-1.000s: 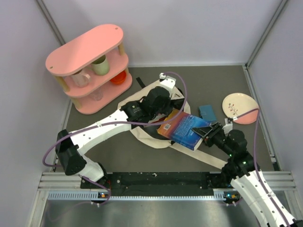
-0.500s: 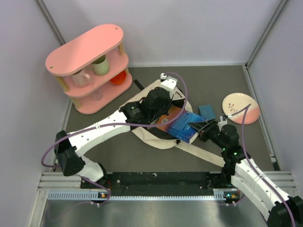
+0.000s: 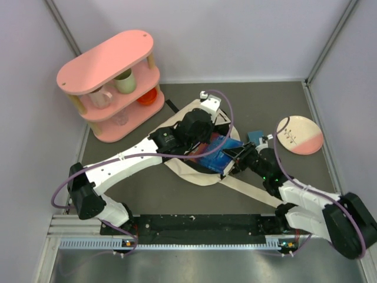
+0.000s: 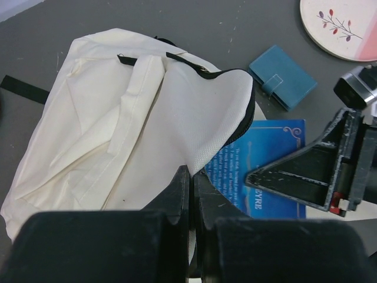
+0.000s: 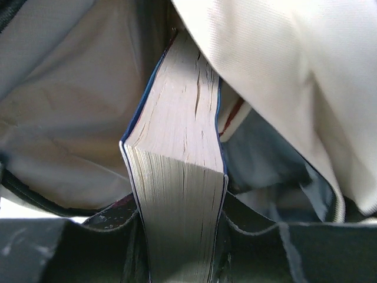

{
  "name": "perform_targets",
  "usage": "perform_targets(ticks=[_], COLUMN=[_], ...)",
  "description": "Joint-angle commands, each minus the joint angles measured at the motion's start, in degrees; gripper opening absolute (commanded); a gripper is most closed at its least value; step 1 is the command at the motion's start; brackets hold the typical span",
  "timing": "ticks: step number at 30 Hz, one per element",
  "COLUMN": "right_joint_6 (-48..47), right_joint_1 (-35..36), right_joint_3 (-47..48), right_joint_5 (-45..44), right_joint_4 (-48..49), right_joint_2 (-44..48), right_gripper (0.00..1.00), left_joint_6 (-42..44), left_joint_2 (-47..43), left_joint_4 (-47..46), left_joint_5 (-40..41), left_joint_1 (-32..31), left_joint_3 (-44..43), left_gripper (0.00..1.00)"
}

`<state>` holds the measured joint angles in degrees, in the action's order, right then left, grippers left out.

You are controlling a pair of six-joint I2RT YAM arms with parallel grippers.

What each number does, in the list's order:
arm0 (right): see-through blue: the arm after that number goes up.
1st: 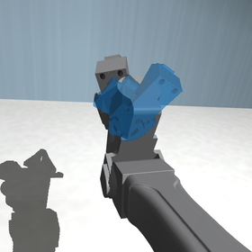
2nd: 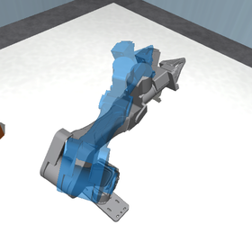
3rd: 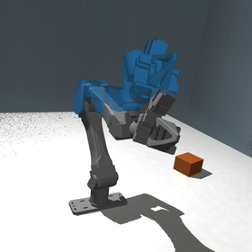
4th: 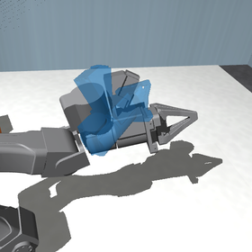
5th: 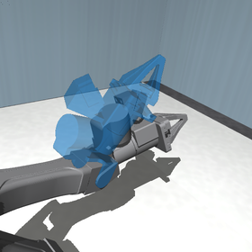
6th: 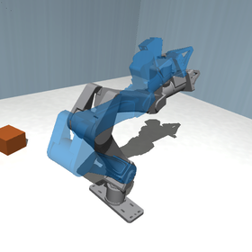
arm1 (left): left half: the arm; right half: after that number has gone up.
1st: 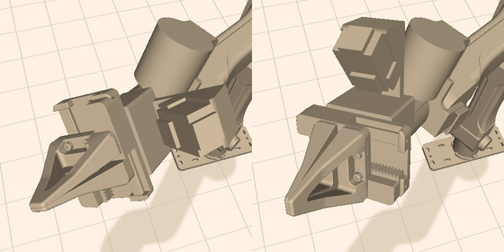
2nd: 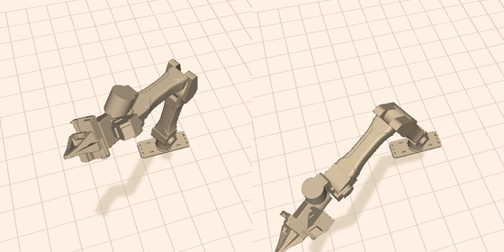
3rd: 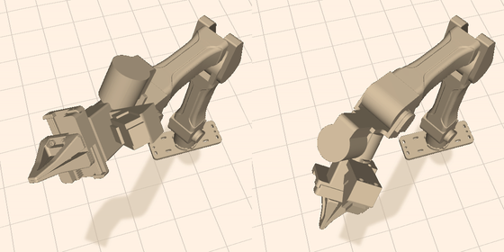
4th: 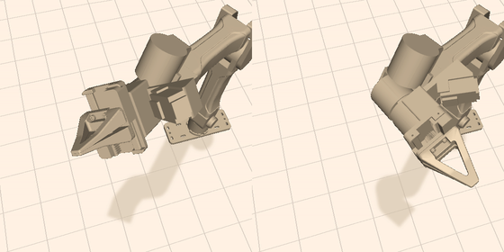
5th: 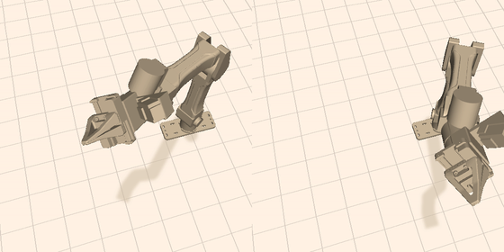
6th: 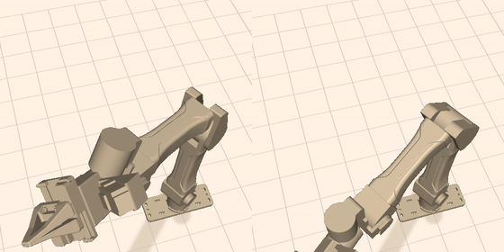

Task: Pack the student bag
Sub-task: Place the book in the student bag.

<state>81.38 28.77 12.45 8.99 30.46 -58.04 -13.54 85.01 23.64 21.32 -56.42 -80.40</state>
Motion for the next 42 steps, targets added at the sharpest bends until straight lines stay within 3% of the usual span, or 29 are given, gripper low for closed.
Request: perform_targets(ticks=[1, 3, 10, 16, 24, 27, 28, 34, 37, 42], right_joint_6=[-0.79, 0.44, -0.26, -7.28, -6.95, -5.98, -5.02, -5.09, -5.44, -5.80], right_joint_1=[1.72, 1.72, 4.09, 10.24, 13.06, 13.06, 13.06, 13.06, 12.71, 12.71], right_joint_3=[8.29, 9.17, 13.13, 16.37, 22.18, 21.39, 21.13, 15.52, 14.10, 13.13], right_joint_5=[-1.08, -1.17, -5.73, -16.28, -21.91, -19.37, -18.58, -15.94, -12.27, -9.26], right_joint_4=[25.16, 29.63, 27.99, 25.89, 28.24, 32.82, 32.21, 30.90, 27.91, 22.81], right_joint_2=[-6.11, -8.74, -17.79, -21.93, -37.46, -42.05, -42.59, -41.02, -38.56, -35.39], right_gripper=[0.00, 0.00, 0.00, 0.00, 0.03, 0.15, 0.25, 0.58, 0.64, 0.65], left_joint_6=[-0.61, -0.61, 0.01, 0.36, -0.17, -0.43, -0.43, -0.79, -0.96, -0.96], left_joint_2=[-3.80, -4.24, -4.68, -4.59, -4.86, -5.29, -5.47, -5.65, -5.74, -5.74], left_joint_4=[-6.06, -6.06, -5.80, -5.36, -4.57, -4.48, -4.65, -4.74, -5.01, -4.92], left_joint_5=[-1.63, -1.90, -3.65, -4.80, -4.71, -4.36, -4.27, -5.06, -5.15, -5.94], left_joint_1=[-0.71, -0.71, -0.71, -0.62, -0.62, -0.62, -0.53, -0.27, -0.09, 0.08], left_joint_3=[-0.37, 0.07, 0.16, -0.11, 0.51, 1.21, 1.39, 2.35, 3.06, 3.32], left_gripper=[0.00, 0.00, 0.00, 0.00, 0.00, 0.00, 0.00, 0.00, 0.00, 0.00])
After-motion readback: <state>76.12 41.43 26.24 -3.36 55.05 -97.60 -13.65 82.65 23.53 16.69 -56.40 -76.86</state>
